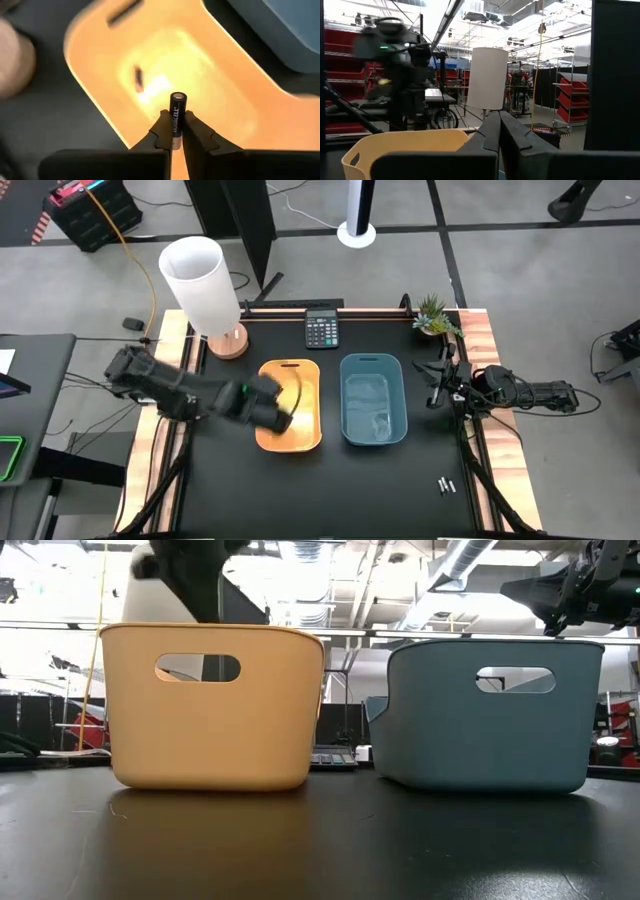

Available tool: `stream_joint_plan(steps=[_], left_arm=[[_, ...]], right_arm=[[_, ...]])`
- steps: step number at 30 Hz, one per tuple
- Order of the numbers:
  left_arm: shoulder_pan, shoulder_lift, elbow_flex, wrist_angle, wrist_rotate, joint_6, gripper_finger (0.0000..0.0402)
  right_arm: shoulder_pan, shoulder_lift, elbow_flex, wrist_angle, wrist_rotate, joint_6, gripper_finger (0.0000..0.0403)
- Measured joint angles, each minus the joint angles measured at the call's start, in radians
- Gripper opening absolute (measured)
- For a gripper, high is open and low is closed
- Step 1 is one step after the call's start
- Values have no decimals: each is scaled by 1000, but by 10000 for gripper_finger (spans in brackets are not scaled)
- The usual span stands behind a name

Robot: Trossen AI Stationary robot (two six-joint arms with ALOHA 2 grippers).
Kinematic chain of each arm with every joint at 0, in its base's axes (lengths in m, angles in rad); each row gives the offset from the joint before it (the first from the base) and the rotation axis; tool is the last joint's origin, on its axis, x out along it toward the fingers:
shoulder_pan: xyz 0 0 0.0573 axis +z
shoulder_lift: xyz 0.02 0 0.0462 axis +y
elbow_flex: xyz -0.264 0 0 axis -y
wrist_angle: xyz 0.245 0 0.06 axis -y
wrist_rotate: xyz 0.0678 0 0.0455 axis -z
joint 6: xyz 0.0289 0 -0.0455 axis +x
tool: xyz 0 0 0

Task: Sort batteries
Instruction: Put the bottom black battery into the yellow bin, then put the black battery into the yellow bin

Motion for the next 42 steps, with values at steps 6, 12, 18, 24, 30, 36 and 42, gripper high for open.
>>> stream_joint_plan(steps=[6, 12, 18, 24, 30, 36, 42], left_arm=[[157, -1, -12, -40, 38, 314, 68], [224, -1, -14, -38, 79, 452, 201], [230, 0, -16, -175, 145, 552, 259], [229, 0, -107, -325, 254, 567, 242], [229, -48, -225, -314, 312, 538, 226], [229, -177, -360, -277, 359, 451, 219], [219, -258, -493, -254, 443, 406, 209]], right_arm=[[0, 0, 0, -1, 0, 0, 24], [0, 0, 0, -2, 0, -5, 24], [0, 0, 0, -6, 0, -7, 24], [0, 0, 0, -7, 0, -8, 24], [0, 0, 0, -9, 0, -9, 24], [0, 0, 0, -9, 0, -9, 24], [0, 0, 0, -8, 0, -9, 24]])
